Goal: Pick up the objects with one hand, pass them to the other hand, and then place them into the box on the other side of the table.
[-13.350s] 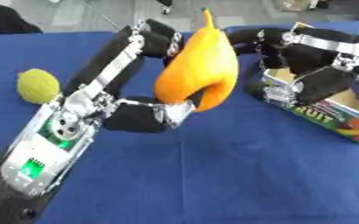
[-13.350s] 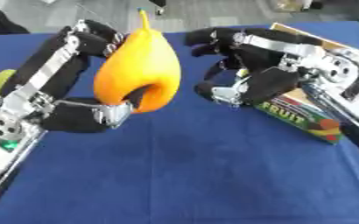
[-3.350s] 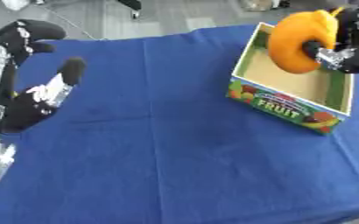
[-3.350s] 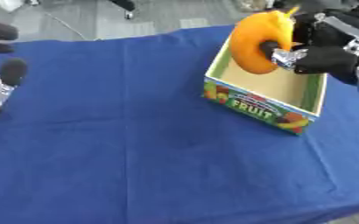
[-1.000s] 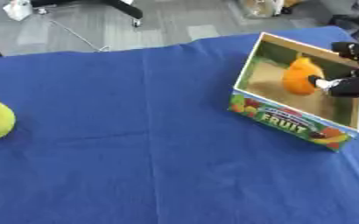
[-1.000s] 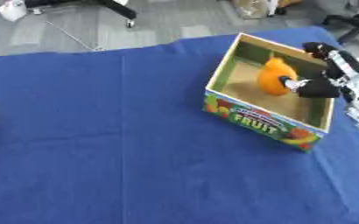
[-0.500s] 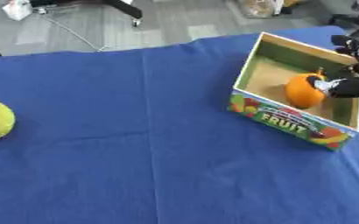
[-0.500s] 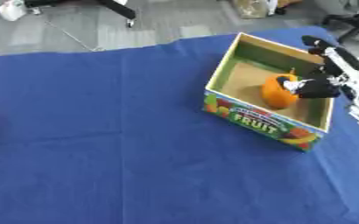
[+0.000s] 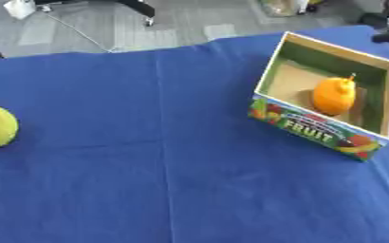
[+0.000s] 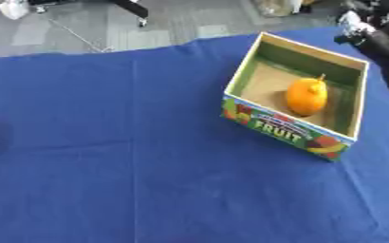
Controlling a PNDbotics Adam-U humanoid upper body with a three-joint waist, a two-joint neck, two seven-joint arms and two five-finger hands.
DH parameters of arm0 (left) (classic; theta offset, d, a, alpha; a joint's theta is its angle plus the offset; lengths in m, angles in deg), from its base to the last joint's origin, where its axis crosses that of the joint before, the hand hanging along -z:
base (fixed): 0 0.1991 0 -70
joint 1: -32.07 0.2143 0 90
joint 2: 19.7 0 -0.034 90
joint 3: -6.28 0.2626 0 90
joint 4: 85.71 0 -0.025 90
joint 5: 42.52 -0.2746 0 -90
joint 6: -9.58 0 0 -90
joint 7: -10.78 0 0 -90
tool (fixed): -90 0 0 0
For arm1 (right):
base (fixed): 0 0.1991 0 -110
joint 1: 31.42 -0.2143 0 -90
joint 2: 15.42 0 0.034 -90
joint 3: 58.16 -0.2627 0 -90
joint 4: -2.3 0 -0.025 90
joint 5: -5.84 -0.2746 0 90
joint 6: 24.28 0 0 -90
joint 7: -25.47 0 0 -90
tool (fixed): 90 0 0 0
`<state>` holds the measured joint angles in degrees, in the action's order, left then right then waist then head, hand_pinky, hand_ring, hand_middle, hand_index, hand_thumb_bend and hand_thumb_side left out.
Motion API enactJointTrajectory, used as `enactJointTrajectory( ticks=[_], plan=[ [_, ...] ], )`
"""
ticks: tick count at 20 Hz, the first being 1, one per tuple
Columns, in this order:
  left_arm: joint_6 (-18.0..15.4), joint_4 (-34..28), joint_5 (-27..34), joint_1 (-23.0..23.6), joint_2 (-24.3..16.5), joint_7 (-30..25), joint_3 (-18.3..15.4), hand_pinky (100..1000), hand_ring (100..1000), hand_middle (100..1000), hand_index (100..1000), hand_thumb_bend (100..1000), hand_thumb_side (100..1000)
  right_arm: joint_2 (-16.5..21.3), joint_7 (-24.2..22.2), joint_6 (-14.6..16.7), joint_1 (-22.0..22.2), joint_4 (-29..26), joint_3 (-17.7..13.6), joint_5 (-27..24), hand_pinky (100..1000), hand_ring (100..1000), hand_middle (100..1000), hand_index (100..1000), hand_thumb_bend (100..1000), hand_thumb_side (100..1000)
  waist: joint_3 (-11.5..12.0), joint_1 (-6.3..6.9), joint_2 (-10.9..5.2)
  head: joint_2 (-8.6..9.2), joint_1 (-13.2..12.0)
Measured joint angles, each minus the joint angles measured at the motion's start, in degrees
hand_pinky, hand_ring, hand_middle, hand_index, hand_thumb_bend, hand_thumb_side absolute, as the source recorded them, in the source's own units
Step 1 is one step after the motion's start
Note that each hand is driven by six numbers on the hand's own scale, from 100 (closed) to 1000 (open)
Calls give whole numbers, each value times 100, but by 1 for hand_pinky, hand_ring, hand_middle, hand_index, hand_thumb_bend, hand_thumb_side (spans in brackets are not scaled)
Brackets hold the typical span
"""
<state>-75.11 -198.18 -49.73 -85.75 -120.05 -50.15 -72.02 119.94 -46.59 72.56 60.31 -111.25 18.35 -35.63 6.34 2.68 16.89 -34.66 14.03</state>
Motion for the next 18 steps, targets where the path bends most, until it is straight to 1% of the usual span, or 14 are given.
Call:
enactJointTrajectory(
  ticks=[4, 7, 8, 9, 10, 12, 14, 18],
  plan=[
    [88, 27, -37, 76, -133, 111, -169, 718, 757, 665, 703, 566, 549, -297, -416, 533, 166, -16, -113, -201, 713, 1000, 975, 991, 100, 318, -60, 0, -8, -29, -193],
    [259, 84, -10, 115, -312, 128, -342, 692, 727, 646, 698, 535, 577, -597, -706, 856, 268, -17, -134, -253, 708, 1000, 969, 983, 100, 391, -84, 0, -10, -54, -343],
    [347, 134, 18, 115, -384, 75, -404, 689, 724, 645, 697, 527, 585, -719, -798, 922, 292, -17, -132, -255, 707, 1000, 968, 981, 100, 393, -86, 0, -13, -54, -377],
    [446, 202, 51, 112, -464, -19, -456, 688, 722, 644, 697, 515, 590, -852, -888, 953, 295, -17, -130, -255, 707, 1000, 967, 978, 100, 389, -86, 0, -21, -54, -400],
    [551, 295, 96, 98, -556, -143, -509, 693, 726, 649, 700, 503, 592, -982, -971, 963, 295, -17, -128, -255, 706, 1000, 967, 978, 100, 366, -86, 4, -26, -54, -418],
    [749, 555, 216, -24, -773, -456, -596, 701, 731, 662, 712, 503, 597, -1208, -1122, 975, 293, -17, -120, -255, 706, 1000, 968, 979, 100, 380, -89, 9, -29, -54, -457],
    [910, 892, 343, -238, -1036, -814, -648, 712, 736, 670, 722, 521, 597, -1370, -1242, 979, 299, -17, -90, -254, 706, 1000, 969, 980, 100, 379, -117, 9, -29, -58, -515],
    [1094, 1590, 324, -753, -1527, -1677, -651, 735, 748, 686, 740, 566, 540, -1582, -1334, 980, 336, -17, -4, -125, 704, 1000, 968, 980, 100, 398, -162, 9, -29, -107, -663]
  ],
)
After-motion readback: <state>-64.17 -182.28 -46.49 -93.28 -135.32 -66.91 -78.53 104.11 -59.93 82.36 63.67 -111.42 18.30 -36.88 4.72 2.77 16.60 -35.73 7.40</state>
